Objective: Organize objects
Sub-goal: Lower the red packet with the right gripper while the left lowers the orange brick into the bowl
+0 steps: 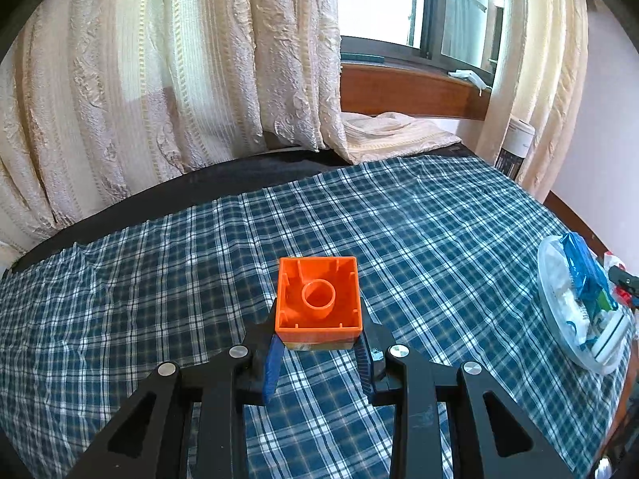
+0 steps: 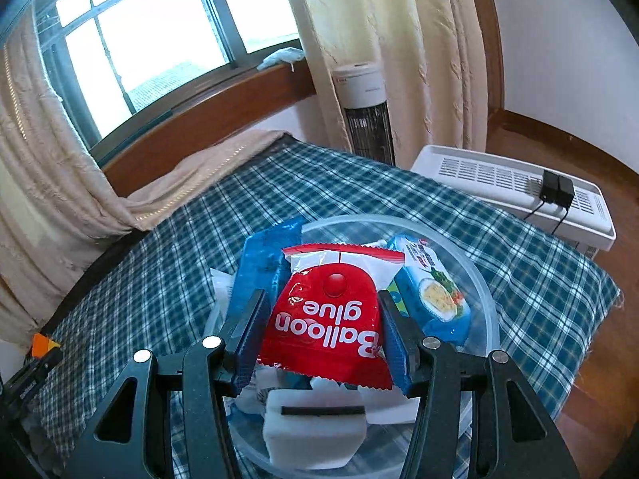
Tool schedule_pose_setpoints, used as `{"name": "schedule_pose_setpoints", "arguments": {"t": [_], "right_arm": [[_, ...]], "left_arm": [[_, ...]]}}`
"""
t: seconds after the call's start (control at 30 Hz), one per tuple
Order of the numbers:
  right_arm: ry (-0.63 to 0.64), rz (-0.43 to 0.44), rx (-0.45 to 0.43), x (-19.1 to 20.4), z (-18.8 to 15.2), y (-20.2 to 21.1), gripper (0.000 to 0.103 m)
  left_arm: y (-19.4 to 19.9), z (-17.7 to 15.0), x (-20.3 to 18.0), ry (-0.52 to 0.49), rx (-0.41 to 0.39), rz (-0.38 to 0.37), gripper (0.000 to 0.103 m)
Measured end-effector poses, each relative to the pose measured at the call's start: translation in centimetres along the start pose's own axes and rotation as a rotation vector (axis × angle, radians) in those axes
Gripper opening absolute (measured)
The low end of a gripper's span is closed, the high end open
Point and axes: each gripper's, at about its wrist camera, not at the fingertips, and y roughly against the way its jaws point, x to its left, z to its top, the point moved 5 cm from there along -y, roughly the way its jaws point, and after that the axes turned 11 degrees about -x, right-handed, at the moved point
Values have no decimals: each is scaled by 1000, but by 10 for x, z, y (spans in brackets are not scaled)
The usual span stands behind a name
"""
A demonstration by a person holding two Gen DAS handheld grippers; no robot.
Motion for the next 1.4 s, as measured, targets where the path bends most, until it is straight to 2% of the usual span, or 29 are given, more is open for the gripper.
{"name": "schedule_pose_setpoints", "arguments": {"t": [0.17,0.27,0.67,1.03,1.4], "right_arm": [[-24,-3,7,-4,0,2,57],[-39,-2,-3,-5,2,5,65],[-42,-14,-62,-7,7,30,65],[-51,19,-88,-14,8,36,65],[-54,42,-104,-32,3,37,65]], "left_arm": [[1,0,-2,-1,1,-5,33],[2,0,-3,-2,-1,-8,33],[11,-1,-18,-30,-13,-39,33],[17,-3,-44,-79,-4,-49,33],[25,-7,-114,-123,23,-188,33]]}}
